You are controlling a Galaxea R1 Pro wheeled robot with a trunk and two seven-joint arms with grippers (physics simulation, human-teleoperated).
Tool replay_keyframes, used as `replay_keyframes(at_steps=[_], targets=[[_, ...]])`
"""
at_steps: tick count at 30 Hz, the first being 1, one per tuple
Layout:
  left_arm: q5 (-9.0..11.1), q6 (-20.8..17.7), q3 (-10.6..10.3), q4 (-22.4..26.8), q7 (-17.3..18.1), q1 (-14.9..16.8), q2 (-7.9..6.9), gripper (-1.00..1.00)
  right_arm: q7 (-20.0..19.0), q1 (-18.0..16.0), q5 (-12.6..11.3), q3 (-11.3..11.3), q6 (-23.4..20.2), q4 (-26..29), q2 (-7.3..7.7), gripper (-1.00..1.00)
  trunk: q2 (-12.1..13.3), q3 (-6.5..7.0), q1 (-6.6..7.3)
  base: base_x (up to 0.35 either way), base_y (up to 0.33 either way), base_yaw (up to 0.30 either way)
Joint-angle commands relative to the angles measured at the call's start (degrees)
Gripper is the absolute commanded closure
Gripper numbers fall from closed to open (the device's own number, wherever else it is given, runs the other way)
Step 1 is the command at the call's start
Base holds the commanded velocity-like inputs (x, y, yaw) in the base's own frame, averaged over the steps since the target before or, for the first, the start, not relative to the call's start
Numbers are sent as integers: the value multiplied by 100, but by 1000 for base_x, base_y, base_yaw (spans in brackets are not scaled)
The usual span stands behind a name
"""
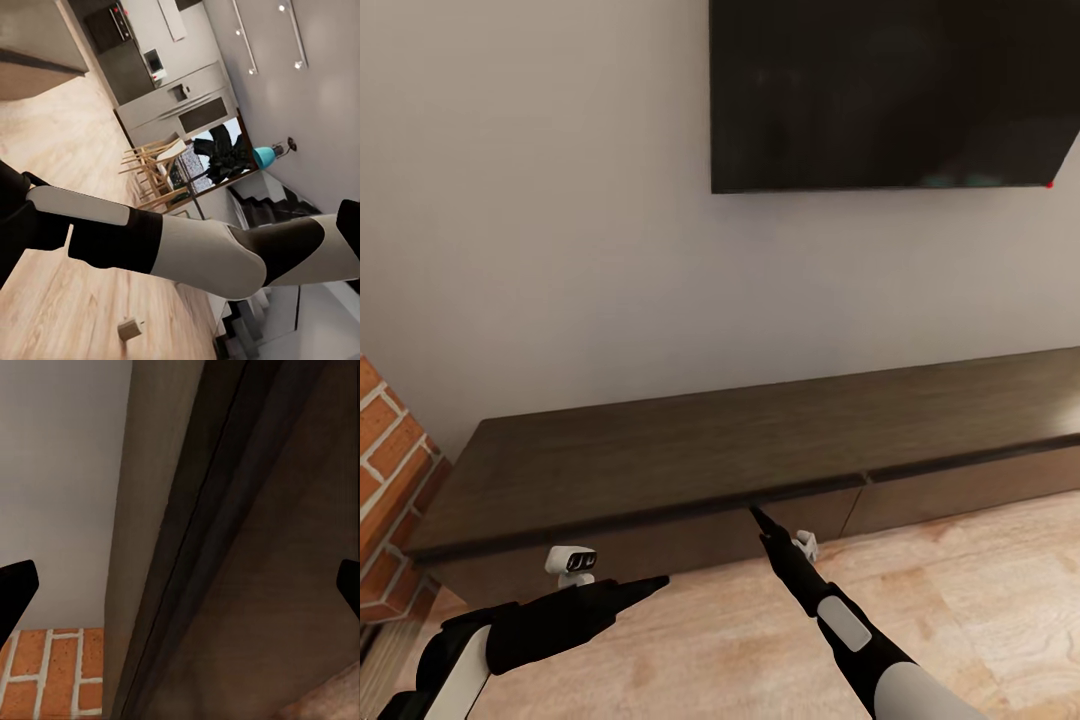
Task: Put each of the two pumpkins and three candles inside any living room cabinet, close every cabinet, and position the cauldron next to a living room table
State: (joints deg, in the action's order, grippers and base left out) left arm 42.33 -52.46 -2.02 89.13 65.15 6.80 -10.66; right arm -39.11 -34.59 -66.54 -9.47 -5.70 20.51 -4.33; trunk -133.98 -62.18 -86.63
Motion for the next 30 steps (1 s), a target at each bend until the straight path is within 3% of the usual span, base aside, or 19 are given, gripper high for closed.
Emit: replay_keyframes(at_steps=[1,6,17,22,30], targets=[[30,-36,-8,-1,-3,3,-5,-100,-22,-4,-61,-16,-39,-3,2,-100,-43,-23,-21,0,0,0],[30,-34,-9,-1,-3,-2,-6,-100,-41,-4,-61,-12,-47,-3,17,-100,-124,-59,-65,0,0,0],[30,-27,-9,-1,-2,4,1,-100,-48,-4,-61,-11,-45,6,20,-100,-565,-256,-307,0,0,0],[30,-27,-9,-1,-3,3,3,-100,-237,-4,-61,-17,-56,6,20,-100,-765,-346,-417,0,0,0],[30,-27,-17,-1,-2,2,3,-100,-448,-4,-56,-20,-95,6,20,-100,-765,-346,-417,0,0,0]])
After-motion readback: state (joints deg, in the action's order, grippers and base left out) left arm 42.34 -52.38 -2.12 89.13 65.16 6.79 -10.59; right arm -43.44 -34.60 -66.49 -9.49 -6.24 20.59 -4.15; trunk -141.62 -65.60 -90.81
